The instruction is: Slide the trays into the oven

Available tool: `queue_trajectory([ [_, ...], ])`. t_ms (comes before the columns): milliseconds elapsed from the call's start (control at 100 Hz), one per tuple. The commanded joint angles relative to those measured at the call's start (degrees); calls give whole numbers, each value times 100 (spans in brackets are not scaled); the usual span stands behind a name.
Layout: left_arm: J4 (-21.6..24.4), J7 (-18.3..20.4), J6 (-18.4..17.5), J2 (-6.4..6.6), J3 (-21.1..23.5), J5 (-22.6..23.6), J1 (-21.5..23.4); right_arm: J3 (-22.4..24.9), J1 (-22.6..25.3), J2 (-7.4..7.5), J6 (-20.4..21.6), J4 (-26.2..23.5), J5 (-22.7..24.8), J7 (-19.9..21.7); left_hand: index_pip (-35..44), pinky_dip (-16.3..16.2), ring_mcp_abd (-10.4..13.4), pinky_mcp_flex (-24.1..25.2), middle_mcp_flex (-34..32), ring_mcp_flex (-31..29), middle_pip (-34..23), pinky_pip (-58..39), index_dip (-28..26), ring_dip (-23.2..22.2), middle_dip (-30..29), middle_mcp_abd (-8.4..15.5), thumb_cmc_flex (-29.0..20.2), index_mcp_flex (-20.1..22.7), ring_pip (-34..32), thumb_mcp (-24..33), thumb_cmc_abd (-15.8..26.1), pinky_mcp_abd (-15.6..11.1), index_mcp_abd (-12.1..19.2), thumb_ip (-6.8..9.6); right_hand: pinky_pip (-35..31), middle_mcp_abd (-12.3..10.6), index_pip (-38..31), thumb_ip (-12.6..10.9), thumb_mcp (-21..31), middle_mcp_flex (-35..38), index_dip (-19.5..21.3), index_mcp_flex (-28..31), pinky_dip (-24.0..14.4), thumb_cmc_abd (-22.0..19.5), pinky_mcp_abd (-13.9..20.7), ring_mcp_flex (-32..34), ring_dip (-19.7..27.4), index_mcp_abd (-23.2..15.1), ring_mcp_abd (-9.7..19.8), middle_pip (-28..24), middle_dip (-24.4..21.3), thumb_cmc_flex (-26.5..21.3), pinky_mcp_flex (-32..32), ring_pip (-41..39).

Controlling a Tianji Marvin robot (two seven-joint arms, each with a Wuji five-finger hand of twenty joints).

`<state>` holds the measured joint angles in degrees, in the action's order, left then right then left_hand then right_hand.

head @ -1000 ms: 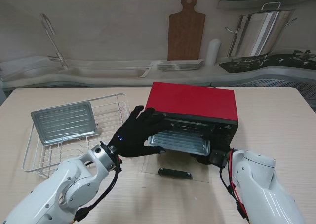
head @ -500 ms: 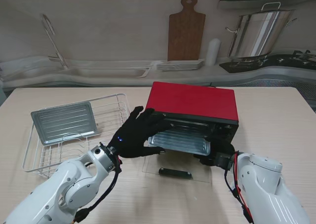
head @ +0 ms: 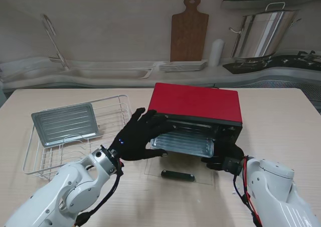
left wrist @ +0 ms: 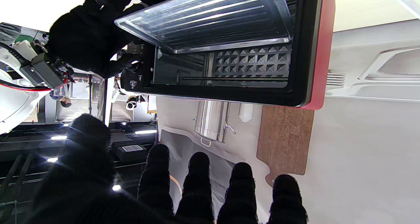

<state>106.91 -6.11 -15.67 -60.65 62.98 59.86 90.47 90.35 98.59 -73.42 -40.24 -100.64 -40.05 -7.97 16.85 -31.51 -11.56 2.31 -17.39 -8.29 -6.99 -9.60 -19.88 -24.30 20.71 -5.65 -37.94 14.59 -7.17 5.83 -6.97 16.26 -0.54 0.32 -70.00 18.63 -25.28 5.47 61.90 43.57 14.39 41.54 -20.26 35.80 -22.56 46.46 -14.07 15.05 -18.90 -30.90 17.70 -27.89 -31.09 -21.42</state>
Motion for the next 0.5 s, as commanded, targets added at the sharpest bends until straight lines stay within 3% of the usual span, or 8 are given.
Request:
queue_trajectory([
  [0, 72, 65, -11, -36, 11, 6, 61, 36, 163, 6, 26, -97, -32, 125, 7, 107, 147, 72, 108, -10, -9, 248, -67, 42, -80, 147, 69, -41, -47, -136, 228, -98, 34, 36, 23, 145, 65, -167, -111, 18, -125, -117, 61, -4, -126, -10, 54, 64, -115, 25, -94, 246, -30, 60],
  [490, 116, 24, -53, -33, 50, 38, 149, 340, 867, 106, 152, -620, -213, 399, 4, 111, 152, 73, 104, -10, -6, 250, -67, 45, -83, 147, 76, -36, -43, -141, 229, -95, 37, 33, 45, 274, 214, -176, -138, -18, -221, -72, 135, -56, -137, -49, -10, 194, -234, 2, -70, 313, -89, -53],
])
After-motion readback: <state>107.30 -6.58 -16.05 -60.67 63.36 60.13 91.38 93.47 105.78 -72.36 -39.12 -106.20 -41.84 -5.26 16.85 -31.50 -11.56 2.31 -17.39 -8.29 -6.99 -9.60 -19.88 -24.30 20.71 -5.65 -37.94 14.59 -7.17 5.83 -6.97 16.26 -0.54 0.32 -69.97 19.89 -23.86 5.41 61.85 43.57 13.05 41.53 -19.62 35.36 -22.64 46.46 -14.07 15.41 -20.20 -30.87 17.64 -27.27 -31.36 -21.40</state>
